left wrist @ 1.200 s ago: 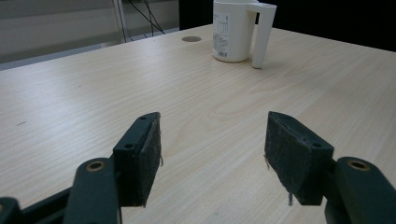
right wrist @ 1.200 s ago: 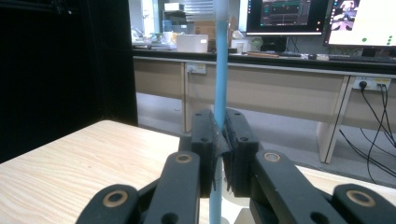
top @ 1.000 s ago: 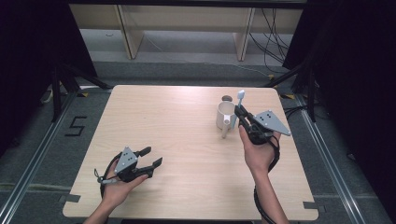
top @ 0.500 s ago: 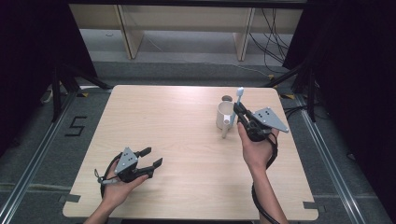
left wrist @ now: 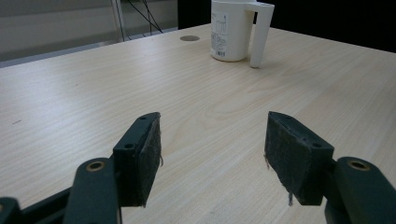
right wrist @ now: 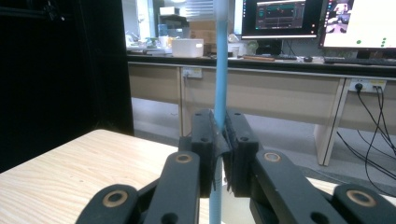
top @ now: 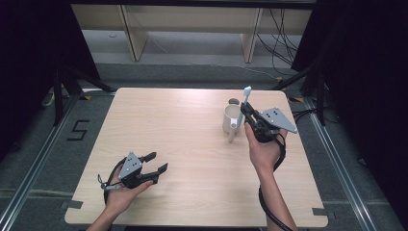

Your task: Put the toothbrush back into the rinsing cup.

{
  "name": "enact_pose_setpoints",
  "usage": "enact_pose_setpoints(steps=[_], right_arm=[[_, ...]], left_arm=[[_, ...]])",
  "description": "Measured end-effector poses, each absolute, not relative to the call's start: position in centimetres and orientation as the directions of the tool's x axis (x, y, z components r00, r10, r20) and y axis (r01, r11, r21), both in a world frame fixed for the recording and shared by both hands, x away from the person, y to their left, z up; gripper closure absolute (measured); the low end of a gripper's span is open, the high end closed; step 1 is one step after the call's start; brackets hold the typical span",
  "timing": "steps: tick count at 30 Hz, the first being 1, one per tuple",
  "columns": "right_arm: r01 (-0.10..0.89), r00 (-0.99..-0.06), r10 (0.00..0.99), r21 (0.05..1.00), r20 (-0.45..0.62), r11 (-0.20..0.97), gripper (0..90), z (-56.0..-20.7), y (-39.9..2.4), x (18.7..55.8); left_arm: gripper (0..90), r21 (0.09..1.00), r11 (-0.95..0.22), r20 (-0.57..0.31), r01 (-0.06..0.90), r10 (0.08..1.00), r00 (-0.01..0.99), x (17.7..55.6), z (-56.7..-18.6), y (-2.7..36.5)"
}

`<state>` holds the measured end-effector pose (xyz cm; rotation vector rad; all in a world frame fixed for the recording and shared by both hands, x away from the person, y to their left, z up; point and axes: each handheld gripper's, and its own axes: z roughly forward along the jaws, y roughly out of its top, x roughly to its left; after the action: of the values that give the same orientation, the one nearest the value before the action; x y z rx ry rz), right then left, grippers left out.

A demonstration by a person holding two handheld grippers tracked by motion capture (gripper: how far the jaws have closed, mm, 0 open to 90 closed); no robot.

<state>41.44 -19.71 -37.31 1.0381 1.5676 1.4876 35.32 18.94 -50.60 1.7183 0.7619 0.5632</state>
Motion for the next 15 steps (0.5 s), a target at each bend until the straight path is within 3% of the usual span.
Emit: enact_pose_setpoints(steps=[15], right_arm=[[0.061, -0.402, 0.916, 0.998, 0.020, 0.005, 84.2, -37.00, -19.69, 42.12]], left_arm=[[35.9, 0.968, -0.161, -0.016, 0.195, 0.732, 0.681, 35.38, -50.59, 18.92]])
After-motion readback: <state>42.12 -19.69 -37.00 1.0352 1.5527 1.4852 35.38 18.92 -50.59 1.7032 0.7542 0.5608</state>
